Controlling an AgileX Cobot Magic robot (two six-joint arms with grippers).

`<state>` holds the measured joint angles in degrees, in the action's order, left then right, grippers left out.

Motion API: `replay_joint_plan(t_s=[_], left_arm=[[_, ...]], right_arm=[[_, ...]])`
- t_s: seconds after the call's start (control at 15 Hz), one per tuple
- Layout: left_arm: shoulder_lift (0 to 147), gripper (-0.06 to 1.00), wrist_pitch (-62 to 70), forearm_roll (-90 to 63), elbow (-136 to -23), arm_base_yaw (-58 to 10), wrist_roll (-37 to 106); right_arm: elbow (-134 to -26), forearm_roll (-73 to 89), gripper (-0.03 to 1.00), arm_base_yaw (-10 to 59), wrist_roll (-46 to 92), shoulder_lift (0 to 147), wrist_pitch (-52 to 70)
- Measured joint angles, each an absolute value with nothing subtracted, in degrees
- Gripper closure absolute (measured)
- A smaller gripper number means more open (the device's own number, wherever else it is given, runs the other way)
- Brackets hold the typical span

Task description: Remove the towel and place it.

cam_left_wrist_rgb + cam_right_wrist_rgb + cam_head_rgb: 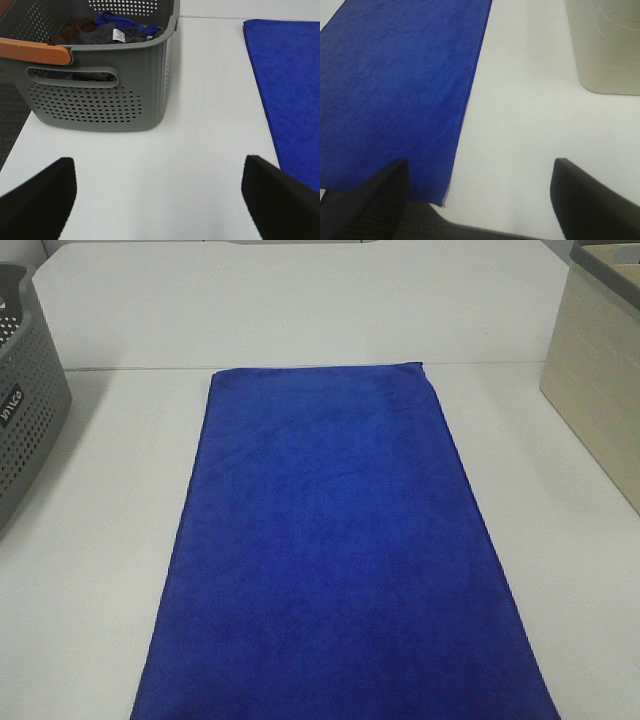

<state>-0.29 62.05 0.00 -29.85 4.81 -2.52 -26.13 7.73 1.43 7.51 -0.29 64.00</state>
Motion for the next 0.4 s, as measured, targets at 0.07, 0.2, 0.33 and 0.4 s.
replay_joint_plan(t_s=[0.07, 0.2, 0.33, 0.4], left_arm=[[-0.3, 0.10, 62.1, 0.0, -29.9, 4.8, -2.5], [-0.3, 0.10, 62.1, 0.0, -29.9, 4.8, -2.5], [-0.3, 0.10, 62.1, 0.0, -29.9, 4.8, -2.5], [-0.3, 0.10, 62.1, 0.0, -29.9, 4.8, -2.5]], right_arm=[[-26.1, 7.7, 0.21, 1.4, 7.5, -0.3, 64.0], [-26.1, 7.7, 0.21, 1.4, 7.5, -0.3, 64.0], [-26.1, 7.7, 0.21, 1.4, 7.5, -0.3, 64.0], [-26.1, 7.7, 0.21, 1.4, 7.5, -0.3, 64.0]])
